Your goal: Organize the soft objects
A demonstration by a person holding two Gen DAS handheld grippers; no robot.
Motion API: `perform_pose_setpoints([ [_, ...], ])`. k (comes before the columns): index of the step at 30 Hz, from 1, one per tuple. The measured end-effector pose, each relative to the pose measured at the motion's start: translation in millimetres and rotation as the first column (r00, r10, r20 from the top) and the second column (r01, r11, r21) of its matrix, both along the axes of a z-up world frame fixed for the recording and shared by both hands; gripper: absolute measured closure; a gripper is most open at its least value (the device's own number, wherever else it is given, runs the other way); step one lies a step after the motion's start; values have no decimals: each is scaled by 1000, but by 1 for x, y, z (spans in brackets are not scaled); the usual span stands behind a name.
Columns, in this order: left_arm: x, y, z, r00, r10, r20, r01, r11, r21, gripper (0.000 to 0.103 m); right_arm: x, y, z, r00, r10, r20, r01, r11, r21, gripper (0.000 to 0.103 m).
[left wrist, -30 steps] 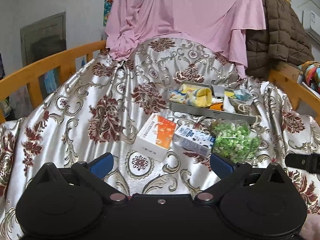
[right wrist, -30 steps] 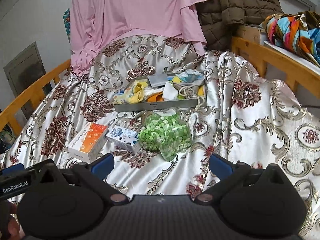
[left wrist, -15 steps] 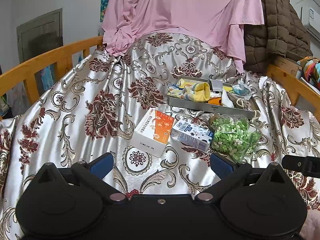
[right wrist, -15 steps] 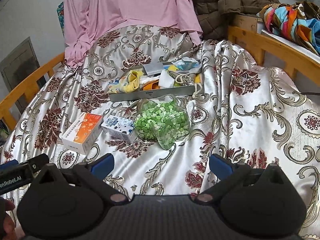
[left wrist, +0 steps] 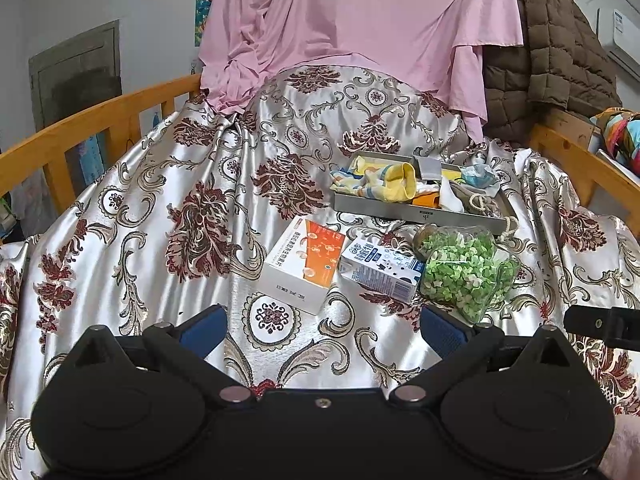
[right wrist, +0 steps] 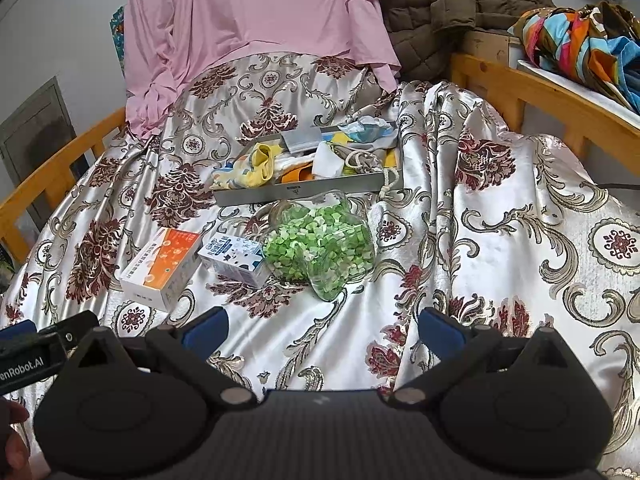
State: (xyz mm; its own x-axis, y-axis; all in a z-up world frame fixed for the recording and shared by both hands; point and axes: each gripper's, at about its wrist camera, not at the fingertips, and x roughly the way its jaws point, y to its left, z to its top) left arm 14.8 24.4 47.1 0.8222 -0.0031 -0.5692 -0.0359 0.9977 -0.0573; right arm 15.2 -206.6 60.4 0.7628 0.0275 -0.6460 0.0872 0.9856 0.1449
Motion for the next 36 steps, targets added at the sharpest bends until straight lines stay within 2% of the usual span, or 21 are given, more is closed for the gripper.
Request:
perform_pose_setpoints([
  [36, 1, 1, -1, 1000, 3, -4, -3, 1000, -7, 1, 1, -2, -1, 1000, -14, 3, 14, 1000, -7, 0],
])
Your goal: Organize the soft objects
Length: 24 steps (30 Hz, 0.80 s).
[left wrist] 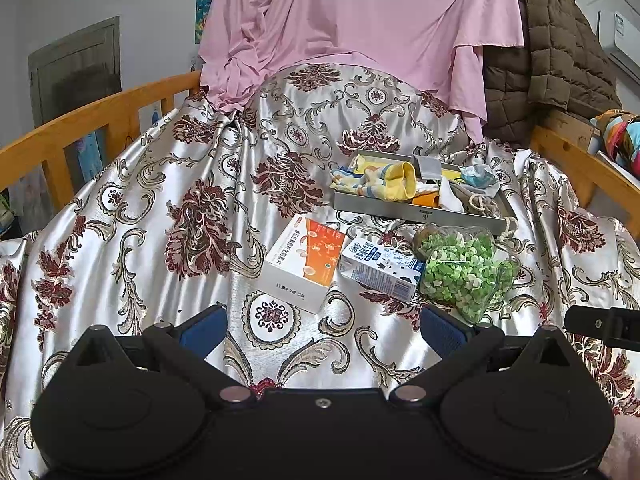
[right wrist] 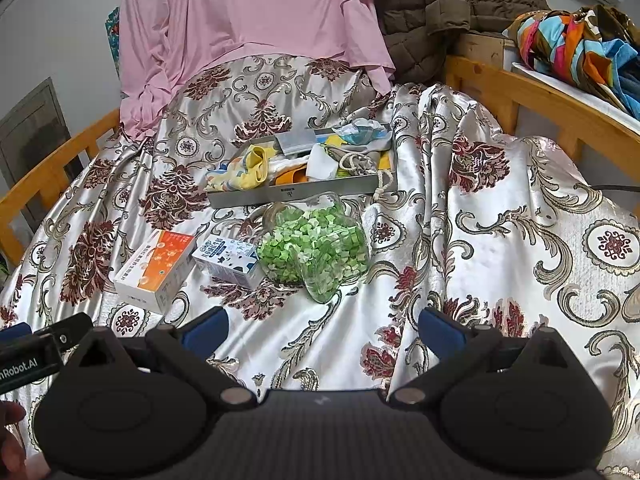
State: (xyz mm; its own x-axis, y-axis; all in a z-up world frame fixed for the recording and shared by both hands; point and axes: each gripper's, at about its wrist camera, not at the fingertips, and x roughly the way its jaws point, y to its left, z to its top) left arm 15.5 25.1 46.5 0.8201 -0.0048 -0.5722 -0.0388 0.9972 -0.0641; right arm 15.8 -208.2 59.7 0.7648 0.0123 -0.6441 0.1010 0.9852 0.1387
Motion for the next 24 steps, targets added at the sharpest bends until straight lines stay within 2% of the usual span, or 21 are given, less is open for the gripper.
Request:
perform_pose_setpoints([
  [24, 1, 0, -4, 1000, -5, -6, 5, 1000, -3, 1, 2, 0, -5, 1000, -9, -11, 9, 1000, -1, 0],
])
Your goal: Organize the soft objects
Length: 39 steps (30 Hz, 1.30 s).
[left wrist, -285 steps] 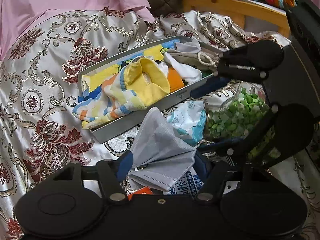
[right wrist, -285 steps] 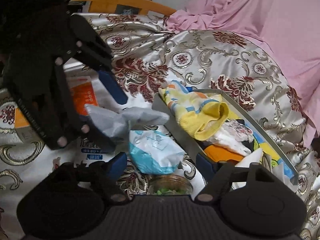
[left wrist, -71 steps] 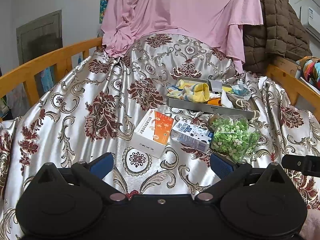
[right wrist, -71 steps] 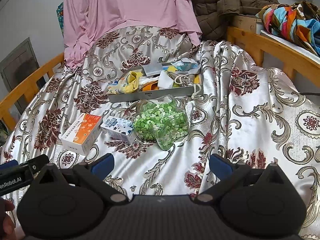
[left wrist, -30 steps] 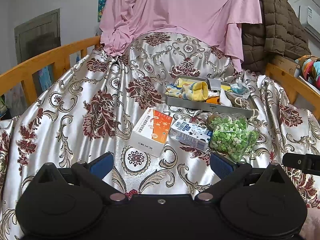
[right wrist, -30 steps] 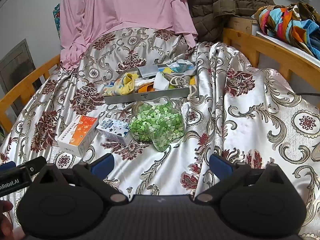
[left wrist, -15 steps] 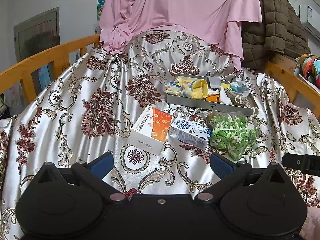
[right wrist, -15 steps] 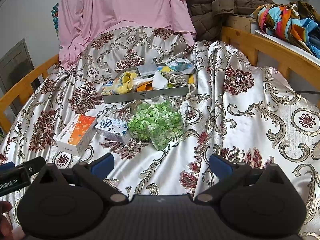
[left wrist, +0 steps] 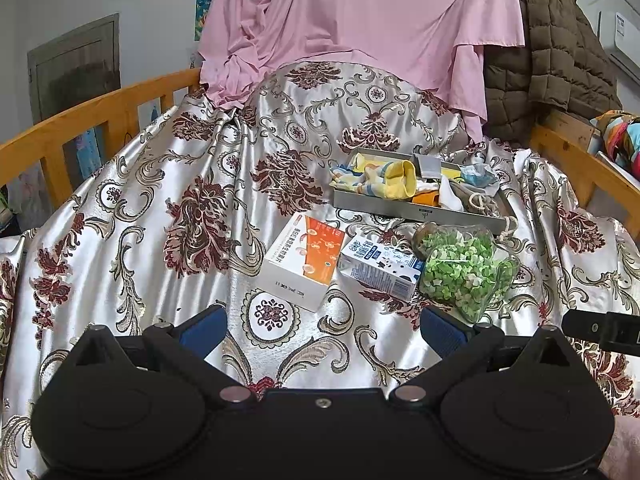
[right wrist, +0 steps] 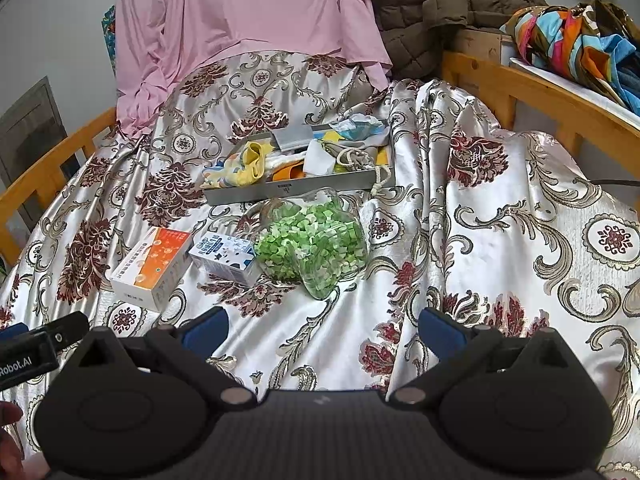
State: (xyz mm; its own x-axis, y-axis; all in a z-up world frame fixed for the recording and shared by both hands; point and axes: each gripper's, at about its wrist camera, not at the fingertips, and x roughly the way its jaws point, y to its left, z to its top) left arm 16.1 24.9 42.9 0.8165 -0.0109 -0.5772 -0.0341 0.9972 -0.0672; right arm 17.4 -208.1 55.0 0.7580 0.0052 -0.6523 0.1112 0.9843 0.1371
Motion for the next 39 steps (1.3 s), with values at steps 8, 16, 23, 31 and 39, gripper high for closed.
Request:
perform_pose_setpoints([
  [8, 0, 0, 0, 1000, 0, 0, 0, 1000, -1, 1, 0, 0, 0, 1000, -1, 1, 1, 1000, -1, 0],
  [16, 0, 1, 0, 1000, 0, 0, 0, 1000, -1, 1, -1, 3, -1, 1000, -4, -1, 4, 1000, 0, 0],
  [23, 1, 1, 0, 1000, 0, 0, 0, 1000, -2, 1, -1, 2, -1, 1000, -5, -1, 5, 1000, 0, 0],
  [31, 1, 2, 0, 1000, -1, -1, 1, 1000, -3, 1, -1, 2, -1, 1000, -4, -1, 4, 1000, -1, 0],
  [39, 1, 3, -1, 1000, 0, -2, 0, 1000, -7, 1, -1, 2, -1, 1000, -3, -1, 3, 1000, 1, 0],
])
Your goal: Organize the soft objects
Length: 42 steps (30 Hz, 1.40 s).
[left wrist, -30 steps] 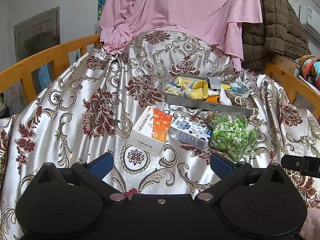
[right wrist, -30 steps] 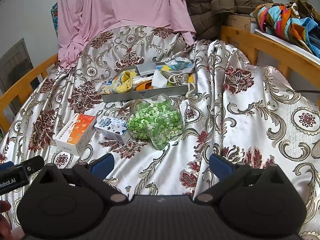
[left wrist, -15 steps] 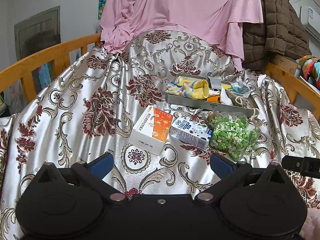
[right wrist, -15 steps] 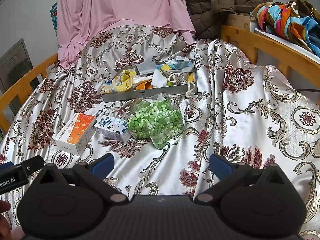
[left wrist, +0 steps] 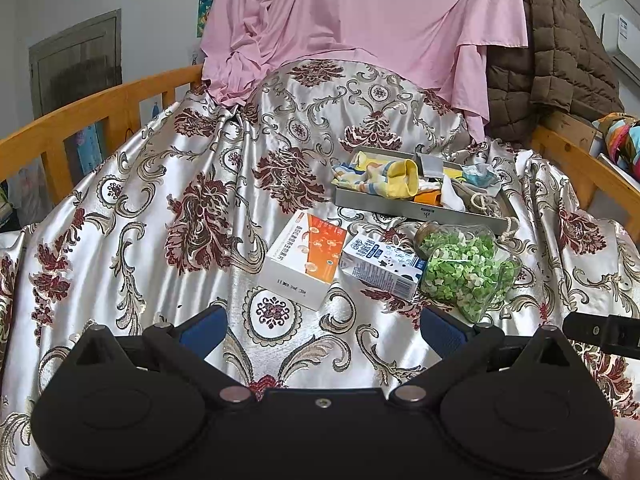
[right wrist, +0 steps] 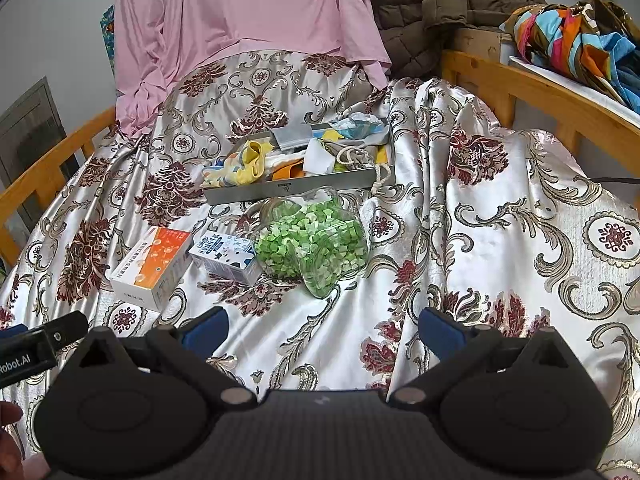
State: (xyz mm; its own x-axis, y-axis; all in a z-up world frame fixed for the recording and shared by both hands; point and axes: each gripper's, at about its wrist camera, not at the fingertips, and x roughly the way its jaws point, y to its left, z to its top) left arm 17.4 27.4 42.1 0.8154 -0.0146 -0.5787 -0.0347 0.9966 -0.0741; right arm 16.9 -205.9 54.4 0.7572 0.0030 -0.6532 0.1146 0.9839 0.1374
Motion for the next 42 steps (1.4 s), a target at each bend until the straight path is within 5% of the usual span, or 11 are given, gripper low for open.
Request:
perform_pose_setpoints([
  [42, -1, -1, 0, 999, -44, 4, 44, 999, 9, 1, 0, 8, -4, 1000, 7, -6, -7, 1000, 6, 0],
])
